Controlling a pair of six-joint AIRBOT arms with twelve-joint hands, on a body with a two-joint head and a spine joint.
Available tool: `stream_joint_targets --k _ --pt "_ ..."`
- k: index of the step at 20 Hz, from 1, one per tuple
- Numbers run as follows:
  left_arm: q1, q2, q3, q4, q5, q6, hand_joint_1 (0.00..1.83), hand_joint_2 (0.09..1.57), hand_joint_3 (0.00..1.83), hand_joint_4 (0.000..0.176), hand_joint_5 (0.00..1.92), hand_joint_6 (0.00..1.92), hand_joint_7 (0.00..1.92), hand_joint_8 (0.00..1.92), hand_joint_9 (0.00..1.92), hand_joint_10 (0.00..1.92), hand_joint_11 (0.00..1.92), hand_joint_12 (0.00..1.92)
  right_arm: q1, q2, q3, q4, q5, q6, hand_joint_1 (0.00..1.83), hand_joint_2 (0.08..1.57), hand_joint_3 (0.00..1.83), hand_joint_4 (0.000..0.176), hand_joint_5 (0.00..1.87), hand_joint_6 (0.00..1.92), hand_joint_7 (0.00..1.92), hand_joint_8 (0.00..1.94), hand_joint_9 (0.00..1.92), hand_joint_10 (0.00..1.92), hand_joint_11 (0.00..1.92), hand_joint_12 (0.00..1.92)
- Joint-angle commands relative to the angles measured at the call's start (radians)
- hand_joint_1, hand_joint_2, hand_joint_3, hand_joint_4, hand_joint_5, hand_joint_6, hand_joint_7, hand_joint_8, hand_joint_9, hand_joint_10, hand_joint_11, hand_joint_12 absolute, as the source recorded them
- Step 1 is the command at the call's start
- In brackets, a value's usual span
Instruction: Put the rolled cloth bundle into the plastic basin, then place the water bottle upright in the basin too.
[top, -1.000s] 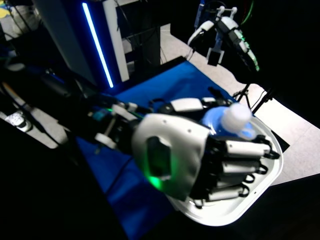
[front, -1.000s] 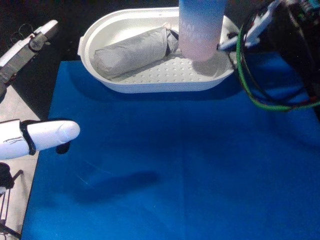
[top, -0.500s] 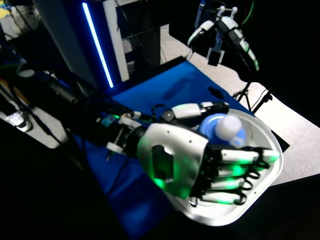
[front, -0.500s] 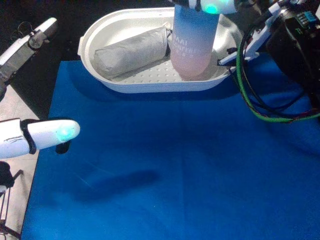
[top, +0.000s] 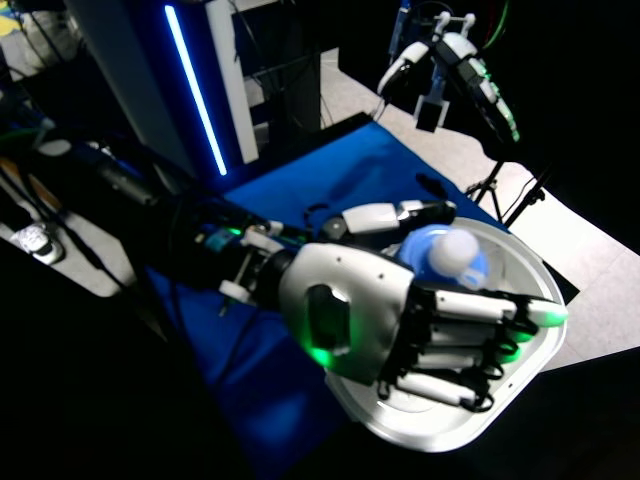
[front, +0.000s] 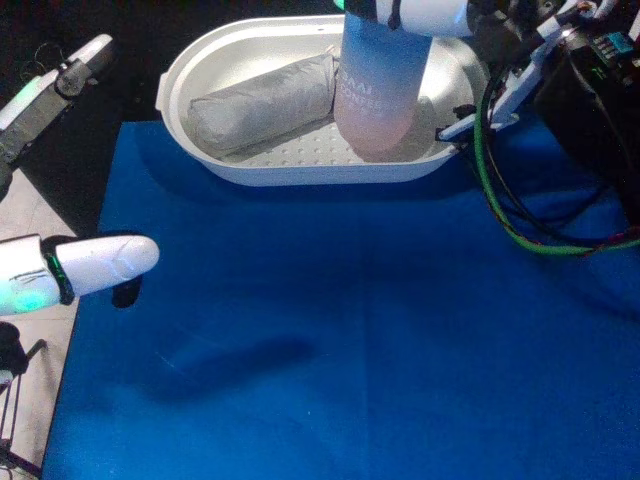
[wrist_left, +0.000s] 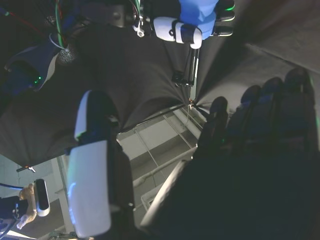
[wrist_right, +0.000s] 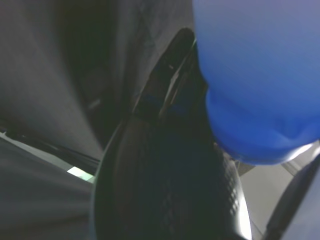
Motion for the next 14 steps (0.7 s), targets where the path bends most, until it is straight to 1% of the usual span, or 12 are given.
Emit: stream_joint_targets --k 1,2,4,5,7,9,10,11,12,13,14 --pt "-0.011 -0.008 0.002 -0.002 -0.128 -0.011 0.64 0.86 0.00 0.176 0.03 0.00 0.00 0.00 0.00 0.00 0.00 0.00 0.015 0.004 -0.002 -0.005 0.149 0.024 0.78 1.11 0.00 0.082 0.41 0.00 0.63 0.00 0.59 0.00 0.04 1.08" --pt "-0.011 -0.008 0.002 -0.003 -0.129 -0.011 0.64 0.86 0.00 0.176 0.03 0.00 0.00 0.00 0.00 0.00 0.00 0.00 0.014 0.005 -0.005 -0.010 0.149 0.024 0.79 1.12 0.00 0.074 0.40 0.00 0.63 0.00 0.58 0.00 0.04 1.07" --pt "-0.011 -0.009 0.001 -0.003 -0.133 -0.011 0.65 0.86 0.00 0.176 0.02 0.00 0.00 0.00 0.00 0.00 0.00 0.00 0.009 0.008 -0.012 -0.018 0.149 0.024 0.79 1.10 0.00 0.072 0.40 0.00 0.64 0.00 0.57 0.00 0.03 1.06" --pt "-0.011 -0.009 0.000 -0.004 -0.135 -0.011 0.68 0.87 0.00 0.176 0.02 0.00 0.00 0.00 0.00 0.00 0.00 0.00 0.003 0.008 -0.016 -0.021 0.149 0.024 0.79 1.10 0.00 0.075 0.41 0.00 0.64 0.00 0.57 0.00 0.02 1.06" --pt "-0.011 -0.011 -0.001 -0.005 -0.135 -0.012 0.68 0.86 0.00 0.176 0.02 0.00 0.00 0.00 0.00 0.00 0.00 0.00 -0.007 0.010 -0.022 -0.022 0.149 0.024 0.81 1.09 0.00 0.079 0.41 0.00 0.64 0.00 0.57 0.00 0.03 1.01" --pt "-0.011 -0.011 -0.002 -0.006 -0.139 -0.012 0.68 0.86 0.00 0.176 0.02 0.00 0.00 0.00 0.00 0.00 0.00 0.00 -0.022 0.012 -0.030 -0.021 0.149 0.024 0.80 1.10 0.00 0.079 0.40 0.00 0.63 0.00 0.56 0.00 0.08 0.86" --pt "-0.011 -0.011 -0.003 -0.006 -0.139 -0.012 0.68 0.86 0.00 0.176 0.02 0.00 0.00 0.00 0.00 0.00 0.00 0.00 -0.027 0.014 -0.033 -0.021 0.149 0.024 0.78 1.10 0.00 0.081 0.40 0.00 0.62 0.00 0.55 0.00 0.09 0.85" --pt "-0.011 -0.011 -0.003 -0.006 -0.139 -0.012 0.66 0.85 0.00 0.176 0.02 0.00 0.00 0.00 0.00 0.00 0.00 0.00 -0.032 0.015 -0.036 -0.022 0.149 0.024 0.73 1.10 0.00 0.073 0.37 0.00 0.55 0.00 0.51 0.00 0.09 0.85" --pt "-0.011 -0.011 -0.004 -0.006 -0.139 -0.012 0.65 0.85 0.00 0.176 0.02 0.00 0.00 0.00 0.00 0.00 0.00 0.00 -0.037 0.015 -0.038 -0.022 0.148 0.024 0.71 1.09 0.00 0.084 0.35 0.00 0.46 0.00 0.43 0.00 0.02 0.81" --pt "-0.011 -0.011 -0.004 -0.006 -0.139 -0.012 0.64 0.85 0.00 0.176 0.02 0.00 0.00 0.00 0.00 0.00 0.00 0.00 -0.040 0.015 -0.038 -0.022 0.148 0.024 0.68 1.08 0.00 0.118 0.29 0.00 0.36 0.00 0.32 0.00 0.00 0.59" --pt "-0.011 -0.011 -0.004 -0.006 -0.140 -0.013 0.66 0.86 0.00 0.176 0.02 0.00 0.00 0.00 0.00 0.00 0.00 0.00 -0.041 0.015 -0.038 -0.022 0.143 0.024 0.65 1.06 0.00 0.144 0.25 0.00 0.30 0.00 0.27 0.00 0.00 0.46"
